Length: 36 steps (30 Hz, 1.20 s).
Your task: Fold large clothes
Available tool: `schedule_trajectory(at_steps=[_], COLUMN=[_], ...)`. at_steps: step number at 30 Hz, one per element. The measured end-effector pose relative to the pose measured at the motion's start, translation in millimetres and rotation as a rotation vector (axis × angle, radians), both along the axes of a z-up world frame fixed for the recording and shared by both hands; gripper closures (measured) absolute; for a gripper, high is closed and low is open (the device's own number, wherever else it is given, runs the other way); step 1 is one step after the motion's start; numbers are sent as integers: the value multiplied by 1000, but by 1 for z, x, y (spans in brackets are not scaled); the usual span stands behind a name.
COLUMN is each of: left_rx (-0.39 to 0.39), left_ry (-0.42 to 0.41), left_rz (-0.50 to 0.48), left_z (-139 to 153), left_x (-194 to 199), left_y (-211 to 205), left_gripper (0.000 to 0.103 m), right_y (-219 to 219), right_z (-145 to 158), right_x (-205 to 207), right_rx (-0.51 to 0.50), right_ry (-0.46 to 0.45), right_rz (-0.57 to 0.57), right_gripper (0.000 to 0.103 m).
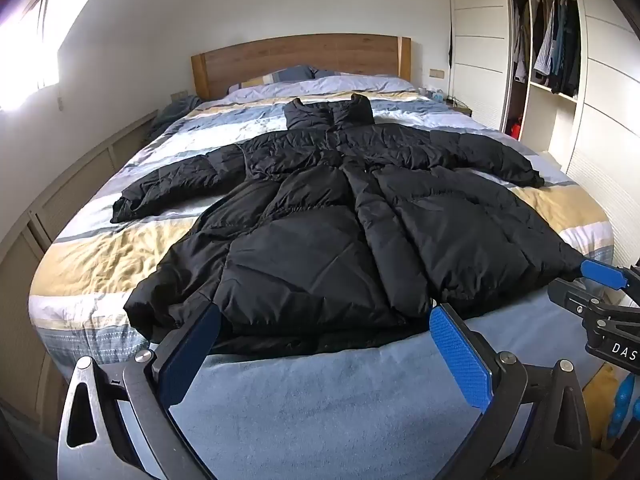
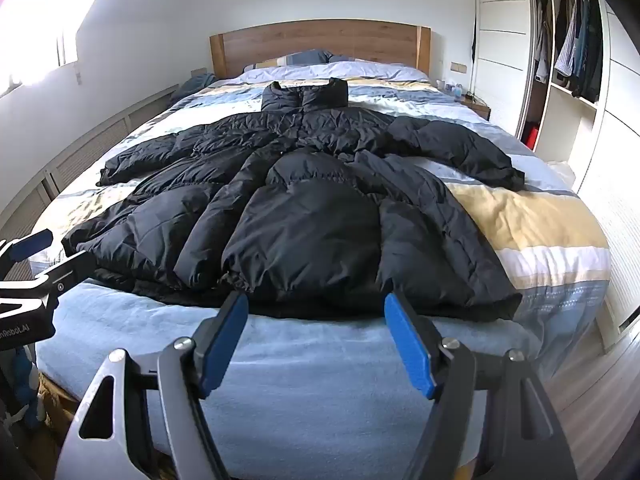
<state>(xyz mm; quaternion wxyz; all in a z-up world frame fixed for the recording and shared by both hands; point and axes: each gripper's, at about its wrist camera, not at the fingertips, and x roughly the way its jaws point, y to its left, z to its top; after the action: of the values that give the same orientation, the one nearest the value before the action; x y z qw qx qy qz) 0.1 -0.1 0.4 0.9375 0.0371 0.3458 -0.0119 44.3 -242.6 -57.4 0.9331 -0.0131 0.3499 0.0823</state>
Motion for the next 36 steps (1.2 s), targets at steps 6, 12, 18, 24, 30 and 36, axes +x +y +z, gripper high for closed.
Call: schedule_trajectory(at_steps=[6,12,18,24,30,36], left_rx=[-3,-23,-52,-61,-87,-75], left_ry=[-1,11,26,56,95,76], left_rz=[-14,-18,0,14,32,25], left_z=[-4,-5,-6,-10,-14,-12], left_x=[-2,0,4,8,13,10], left_y=[-5,-1,8,10,16,14], left_gripper=[0,0,0,0,0,1], right_y=[1,1,2,-2,2,3], right_z=[-2,-4,-5,-13,-12,-13], right_x=[2,3,5,5,9,8], right_rx=[-1,-5,-9,-10,-23,-36], right_ry=[6,8,11,15,35,46], right_rz=[0,-1,1,-2,-10,-14], right_gripper=[33,33,33,33,33,33])
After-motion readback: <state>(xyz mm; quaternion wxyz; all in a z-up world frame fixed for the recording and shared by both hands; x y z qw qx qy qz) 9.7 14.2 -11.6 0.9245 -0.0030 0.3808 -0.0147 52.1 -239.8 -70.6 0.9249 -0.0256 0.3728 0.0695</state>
